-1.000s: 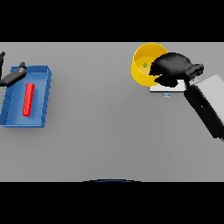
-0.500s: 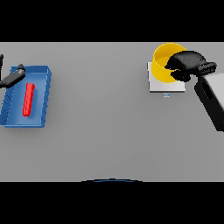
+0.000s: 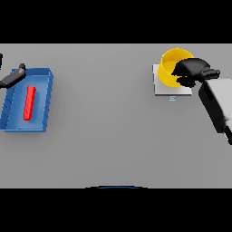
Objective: Pick up the red beaker and tilt it to pour out 1 green nut into yellow bowl. Pick up the yellow bowl and place it on the metallic measuring scale.
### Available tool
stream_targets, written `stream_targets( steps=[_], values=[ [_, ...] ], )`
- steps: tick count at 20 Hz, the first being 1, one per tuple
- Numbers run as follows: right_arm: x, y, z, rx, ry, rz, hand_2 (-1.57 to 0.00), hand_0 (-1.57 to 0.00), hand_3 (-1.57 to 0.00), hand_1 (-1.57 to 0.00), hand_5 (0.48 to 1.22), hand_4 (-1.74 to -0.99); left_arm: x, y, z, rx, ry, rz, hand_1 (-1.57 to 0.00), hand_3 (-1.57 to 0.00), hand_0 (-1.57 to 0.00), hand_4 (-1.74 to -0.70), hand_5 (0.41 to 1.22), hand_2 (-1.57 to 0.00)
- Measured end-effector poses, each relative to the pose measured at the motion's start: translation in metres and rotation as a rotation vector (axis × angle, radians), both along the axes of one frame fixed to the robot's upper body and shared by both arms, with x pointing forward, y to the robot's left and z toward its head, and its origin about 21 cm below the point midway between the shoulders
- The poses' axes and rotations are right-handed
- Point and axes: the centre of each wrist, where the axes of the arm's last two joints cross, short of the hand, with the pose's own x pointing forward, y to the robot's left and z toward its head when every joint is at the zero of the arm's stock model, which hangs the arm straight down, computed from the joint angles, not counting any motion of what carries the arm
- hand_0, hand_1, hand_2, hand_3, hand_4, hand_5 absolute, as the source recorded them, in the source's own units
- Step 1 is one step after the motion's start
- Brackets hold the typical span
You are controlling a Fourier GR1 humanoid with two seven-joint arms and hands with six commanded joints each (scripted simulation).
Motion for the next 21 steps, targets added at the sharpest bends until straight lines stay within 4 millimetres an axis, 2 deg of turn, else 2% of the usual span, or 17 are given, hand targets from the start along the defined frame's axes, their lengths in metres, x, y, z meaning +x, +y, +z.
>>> stream_targets(
  steps=[2, 4, 5, 6, 7, 9, 12, 16, 21],
  values=[
    [0.001, -0.001, -0.004, 0.011, -0.005, 0.009, -1.57, -1.55, -1.48, -1.42, 1.221, -1.721, 0.001, -0.004, 0.000, -0.003, -0.002, -0.012, 0.00, 0.00, 0.00, -0.81, 0.734, 0.00],
    [0.003, -0.002, -0.003, 0.018, 0.012, 0.007, -1.57, -1.54, -1.17, -1.41, 1.221, -1.728, 0.002, 0.001, -0.005, -0.008, 0.006, -0.004, 0.00, 0.00, 0.00, -0.81, 0.740, 0.00],
    [0.004, 0.000, -0.005, 0.024, 0.033, -0.004, -1.50, -1.54, -1.02, -1.44, 1.221, -1.659, 0.003, 0.002, -0.001, 0.000, 0.000, -0.001, 0.00, 0.00, 0.00, -0.81, 0.745, 0.00],
    [0.004, 0.002, -0.007, 0.027, 0.046, -0.016, -1.35, -1.52, -0.91, -1.35, 1.134, -1.596, 0.003, 0.000, -0.003, -0.003, 0.001, -0.012, 0.00, 0.00, 0.00, -0.81, 0.745, 0.00],
    [0.004, -0.001, -0.009, 0.031, 0.053, -0.031, -1.13, -1.22, -0.82, -1.08, 1.053, -1.548, 0.002, 0.001, -0.004, -0.008, 0.003, -0.016, 0.00, 0.00, 0.00, -0.81, 0.744, 0.00],
    [0.007, -0.001, -0.005, 0.041, 0.055, -0.036, -0.81, -0.78, -0.71, -0.69, 0.928, -1.470, 0.006, -0.001, -0.006, -0.009, 0.013, -0.006, 0.00, 0.00, 0.00, -0.81, 0.745, 0.00],
    [0.006, -0.004, -0.006, 0.039, 0.082, -0.030, -0.52, -0.40, -0.60, -0.35, 0.821, -1.410, 0.007, 0.002, -0.011, 0.006, 0.020, 0.000, 0.00, 0.00, 0.00, -0.81, 0.738, 0.00],
    [0.009, 0.003, -0.006, 0.026, 0.089, -0.004, -0.29, -0.16, -0.47, -0.14, 0.755, -1.356, 0.007, 0.003, -0.009, -0.007, 0.016, -0.009, 0.00, 0.00, 0.00, -0.81, 0.736, 0.00],
    [0.011, -0.002, -0.007, 0.000, 0.104, 0.011, -0.12, -0.05, -0.35, -0.05, 0.733, -1.308, 0.008, -0.001, -0.007, -0.019, 0.007, -0.005, 0.00, 0.00, 0.00, -0.82, 0.734, 0.00]
  ],
)
